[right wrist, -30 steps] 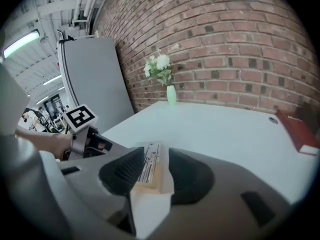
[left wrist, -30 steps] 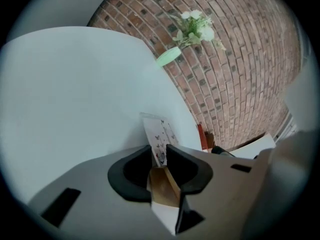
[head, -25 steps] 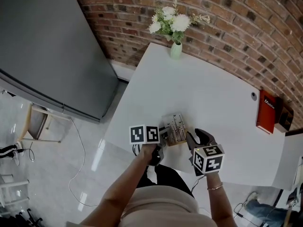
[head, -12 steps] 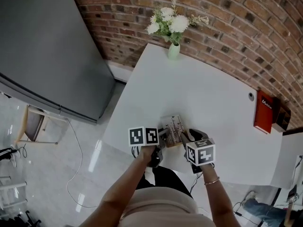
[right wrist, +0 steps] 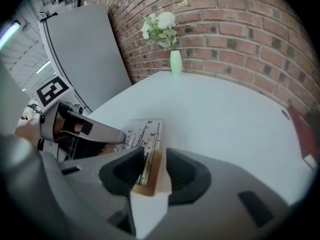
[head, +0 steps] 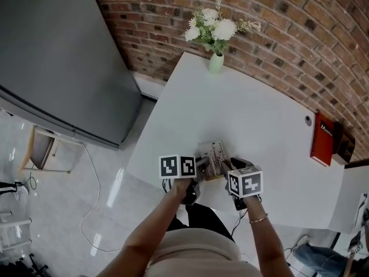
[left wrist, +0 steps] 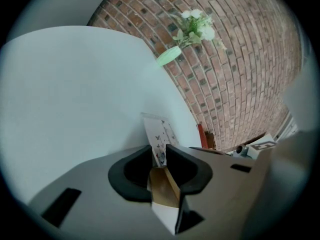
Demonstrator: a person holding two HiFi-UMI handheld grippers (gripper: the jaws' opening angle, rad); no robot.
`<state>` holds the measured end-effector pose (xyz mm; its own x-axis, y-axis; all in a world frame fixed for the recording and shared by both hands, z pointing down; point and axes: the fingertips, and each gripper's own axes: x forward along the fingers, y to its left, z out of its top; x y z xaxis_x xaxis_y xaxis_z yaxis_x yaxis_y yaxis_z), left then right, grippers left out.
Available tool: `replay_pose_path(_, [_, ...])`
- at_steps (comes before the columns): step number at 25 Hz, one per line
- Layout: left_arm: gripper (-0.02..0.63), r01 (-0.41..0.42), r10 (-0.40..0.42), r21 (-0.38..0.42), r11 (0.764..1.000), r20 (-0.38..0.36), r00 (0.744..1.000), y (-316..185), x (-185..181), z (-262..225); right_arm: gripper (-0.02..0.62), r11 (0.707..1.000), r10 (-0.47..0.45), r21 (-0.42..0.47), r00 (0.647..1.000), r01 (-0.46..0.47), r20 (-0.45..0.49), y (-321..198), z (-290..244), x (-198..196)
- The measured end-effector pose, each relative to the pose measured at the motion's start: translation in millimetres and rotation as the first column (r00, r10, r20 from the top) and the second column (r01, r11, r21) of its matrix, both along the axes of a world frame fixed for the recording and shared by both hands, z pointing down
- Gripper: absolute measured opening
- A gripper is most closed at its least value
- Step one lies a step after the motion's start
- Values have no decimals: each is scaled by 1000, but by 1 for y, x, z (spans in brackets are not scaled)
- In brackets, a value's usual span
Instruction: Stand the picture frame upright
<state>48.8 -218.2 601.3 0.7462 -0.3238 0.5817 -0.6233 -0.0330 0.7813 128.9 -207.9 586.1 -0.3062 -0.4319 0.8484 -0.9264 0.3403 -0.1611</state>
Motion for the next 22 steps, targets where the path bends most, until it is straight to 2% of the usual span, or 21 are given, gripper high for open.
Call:
replay_pose_path(11, [78, -6, 6, -7, 1000, 2, 1000, 1, 0, 0, 110, 999, -21, -46, 1000, 20, -11, 1, 1, -3])
replay_pose_path(22, [66, -24, 24, -17, 1000, -18, 1000, 4, 1, -4, 60, 999, 46, 0, 998, -46, -32, 6, -3, 3])
